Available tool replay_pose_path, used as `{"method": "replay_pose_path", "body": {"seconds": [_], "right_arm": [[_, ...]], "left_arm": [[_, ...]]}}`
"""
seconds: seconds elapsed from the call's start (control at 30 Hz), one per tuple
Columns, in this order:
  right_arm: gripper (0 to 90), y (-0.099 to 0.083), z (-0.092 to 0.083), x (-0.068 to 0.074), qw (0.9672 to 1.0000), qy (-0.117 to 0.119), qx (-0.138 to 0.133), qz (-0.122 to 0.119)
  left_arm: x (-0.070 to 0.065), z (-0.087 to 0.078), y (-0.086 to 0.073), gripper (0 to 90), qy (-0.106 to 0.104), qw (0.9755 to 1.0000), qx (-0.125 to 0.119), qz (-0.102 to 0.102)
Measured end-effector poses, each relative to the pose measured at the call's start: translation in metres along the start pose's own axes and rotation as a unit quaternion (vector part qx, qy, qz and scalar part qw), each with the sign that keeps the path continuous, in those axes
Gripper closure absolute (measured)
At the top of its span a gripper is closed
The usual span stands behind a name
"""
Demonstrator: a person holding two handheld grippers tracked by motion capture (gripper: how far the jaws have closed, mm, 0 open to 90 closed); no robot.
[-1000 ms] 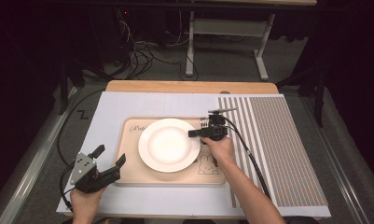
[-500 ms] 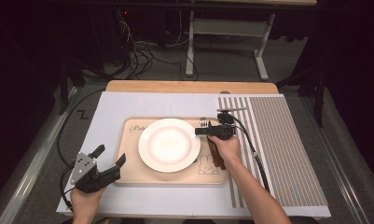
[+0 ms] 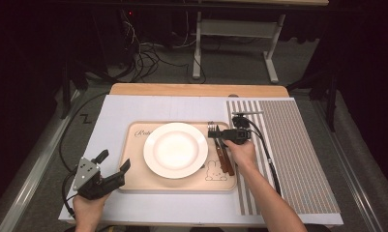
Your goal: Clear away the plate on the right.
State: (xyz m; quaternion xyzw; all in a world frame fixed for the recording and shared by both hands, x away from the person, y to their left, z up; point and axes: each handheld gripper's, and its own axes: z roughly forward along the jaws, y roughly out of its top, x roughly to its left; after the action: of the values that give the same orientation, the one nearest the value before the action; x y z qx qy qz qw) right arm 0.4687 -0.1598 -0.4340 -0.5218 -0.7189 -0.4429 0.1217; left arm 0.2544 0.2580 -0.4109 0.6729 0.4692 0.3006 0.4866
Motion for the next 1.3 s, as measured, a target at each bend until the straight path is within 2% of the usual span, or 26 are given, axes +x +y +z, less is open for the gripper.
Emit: {"method": "replay_pose_path", "body": {"seconds": [1.3], "right_arm": [[65.4,-0.003,-0.045,-0.025,0.9992,-0.006,-0.037,0.012]], "left_arm": [[0.0,-0.001,0.0,20.4,0.001,1.0,-0.001,0.0]]}}
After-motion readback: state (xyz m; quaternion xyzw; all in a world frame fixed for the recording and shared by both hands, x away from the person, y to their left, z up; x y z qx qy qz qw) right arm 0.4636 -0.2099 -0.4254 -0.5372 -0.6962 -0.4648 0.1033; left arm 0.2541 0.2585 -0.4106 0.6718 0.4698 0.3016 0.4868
